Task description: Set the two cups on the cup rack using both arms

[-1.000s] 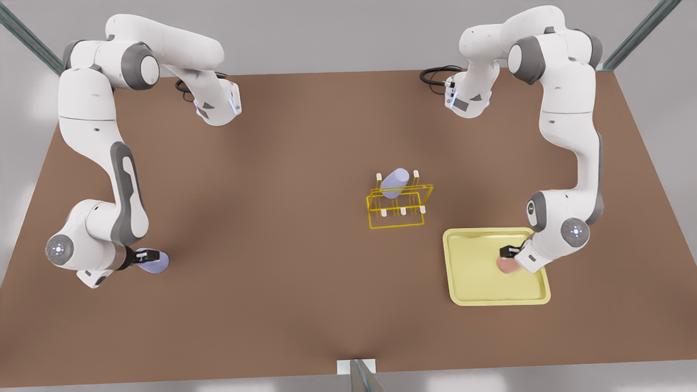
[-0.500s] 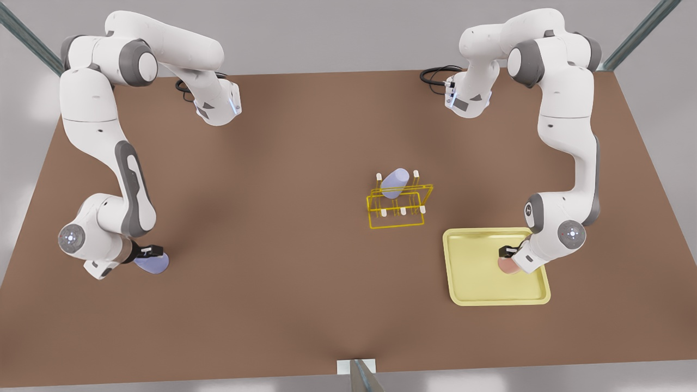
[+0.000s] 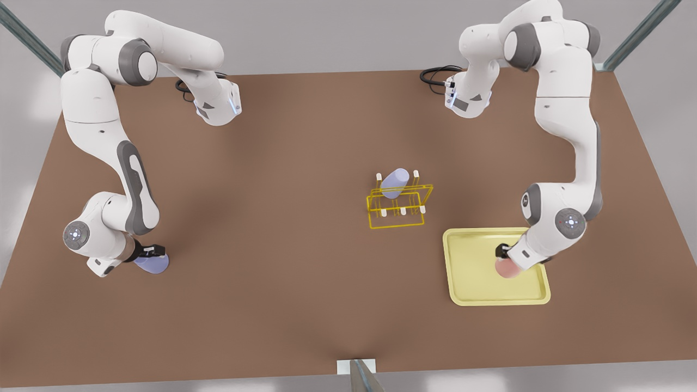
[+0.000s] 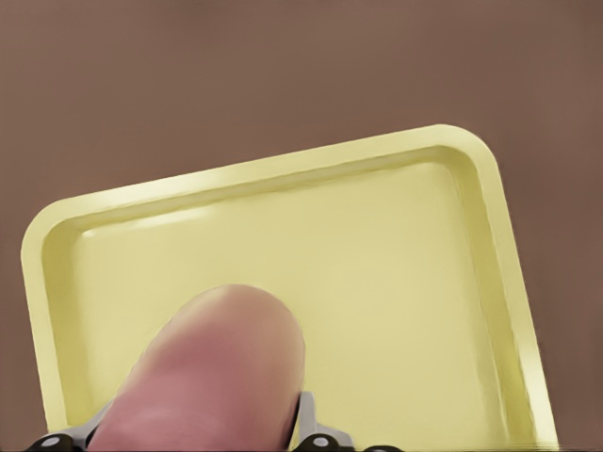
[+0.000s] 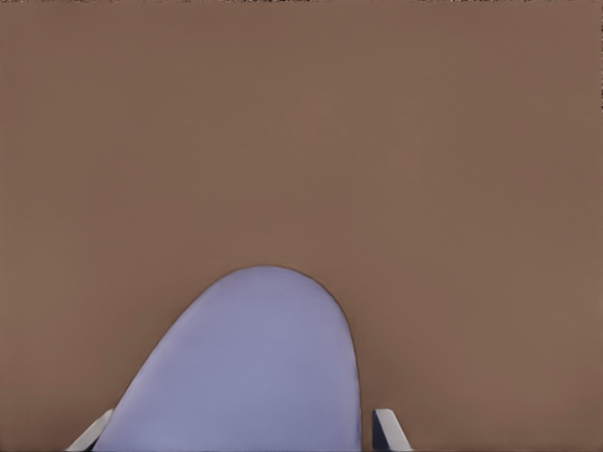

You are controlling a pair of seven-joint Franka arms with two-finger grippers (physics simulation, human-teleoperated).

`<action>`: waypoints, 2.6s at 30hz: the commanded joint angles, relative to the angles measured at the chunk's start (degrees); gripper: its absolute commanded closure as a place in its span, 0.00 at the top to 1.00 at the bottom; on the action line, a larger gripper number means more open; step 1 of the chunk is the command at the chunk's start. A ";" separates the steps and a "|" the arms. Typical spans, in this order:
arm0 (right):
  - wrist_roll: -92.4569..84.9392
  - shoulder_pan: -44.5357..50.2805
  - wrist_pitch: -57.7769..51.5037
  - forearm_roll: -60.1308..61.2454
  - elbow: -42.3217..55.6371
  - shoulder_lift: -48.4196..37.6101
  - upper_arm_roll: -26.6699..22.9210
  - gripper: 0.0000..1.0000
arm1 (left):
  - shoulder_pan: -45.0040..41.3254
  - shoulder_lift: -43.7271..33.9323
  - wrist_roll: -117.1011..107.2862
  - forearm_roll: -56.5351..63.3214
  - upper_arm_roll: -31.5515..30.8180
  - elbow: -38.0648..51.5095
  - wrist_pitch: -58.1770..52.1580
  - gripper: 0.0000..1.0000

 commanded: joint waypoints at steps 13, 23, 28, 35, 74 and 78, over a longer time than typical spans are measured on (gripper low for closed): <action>0.79 0.26 -0.19 0.21 1.60 -0.34 0.26 0.80 | -12.44 -15.66 -27.67 -2.54 -6.78 -5.21 -20.80 0.85; -0.44 0.70 -1.69 -0.06 1.86 -3.68 7.03 0.80 | -17.27 -19.09 -30.31 -3.94 -6.69 -13.30 -17.90 0.85; 0.09 5.45 -1.25 -0.14 5.29 -2.98 9.49 0.80 | -18.50 -18.39 -30.05 -4.92 -6.69 -15.15 -14.47 0.86; 1.41 13.71 -1.07 1.09 12.49 -0.70 11.60 0.80 | -18.24 -18.48 -30.14 -5.09 -6.60 -15.32 -12.45 1.00; 5.62 42.63 -2.57 22.09 33.24 10.91 17.40 0.80 | -5.76 -19.00 -17.83 -2.10 1.22 8.67 -38.29 1.00; 5.54 43.07 -3.36 22.44 32.62 10.82 17.67 0.80 | -5.76 -18.30 -17.83 -2.01 1.22 8.67 -38.29 1.00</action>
